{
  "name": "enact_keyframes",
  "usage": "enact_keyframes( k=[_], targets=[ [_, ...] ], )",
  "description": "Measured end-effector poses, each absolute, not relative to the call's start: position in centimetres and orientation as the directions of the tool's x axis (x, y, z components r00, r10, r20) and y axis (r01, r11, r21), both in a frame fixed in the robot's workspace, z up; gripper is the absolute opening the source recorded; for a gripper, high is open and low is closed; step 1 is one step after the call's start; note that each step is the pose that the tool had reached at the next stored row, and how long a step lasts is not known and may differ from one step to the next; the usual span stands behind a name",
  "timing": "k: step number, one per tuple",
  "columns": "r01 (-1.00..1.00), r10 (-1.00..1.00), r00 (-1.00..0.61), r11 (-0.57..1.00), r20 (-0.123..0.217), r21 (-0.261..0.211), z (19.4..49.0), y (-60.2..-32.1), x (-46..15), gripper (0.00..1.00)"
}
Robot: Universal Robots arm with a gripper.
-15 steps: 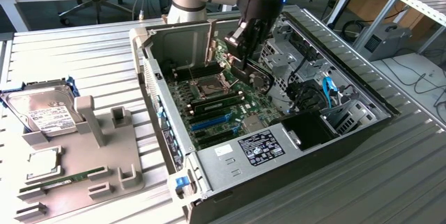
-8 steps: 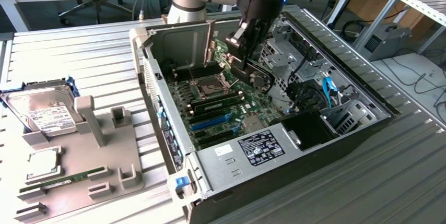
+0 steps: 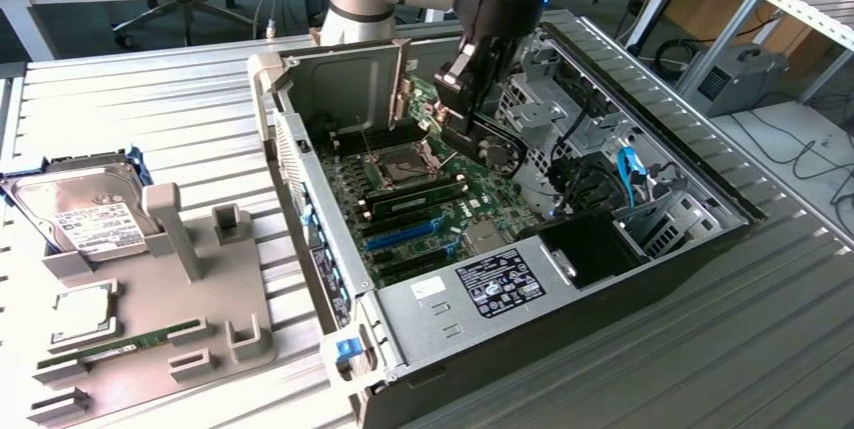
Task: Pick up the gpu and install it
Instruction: 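Insert the gpu into the slot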
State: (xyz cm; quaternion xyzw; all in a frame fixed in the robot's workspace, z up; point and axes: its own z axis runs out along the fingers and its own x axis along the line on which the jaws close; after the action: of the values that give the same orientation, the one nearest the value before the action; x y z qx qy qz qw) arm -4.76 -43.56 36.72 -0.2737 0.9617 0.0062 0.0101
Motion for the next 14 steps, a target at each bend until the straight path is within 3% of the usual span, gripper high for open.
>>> enact_keyframes(
  k=[14],
  targets=[
    [-0.59,-0.59,-0.807,0.808,-0.023,0.006,36.71,-43.56,-4.76,0.26]
  ],
)
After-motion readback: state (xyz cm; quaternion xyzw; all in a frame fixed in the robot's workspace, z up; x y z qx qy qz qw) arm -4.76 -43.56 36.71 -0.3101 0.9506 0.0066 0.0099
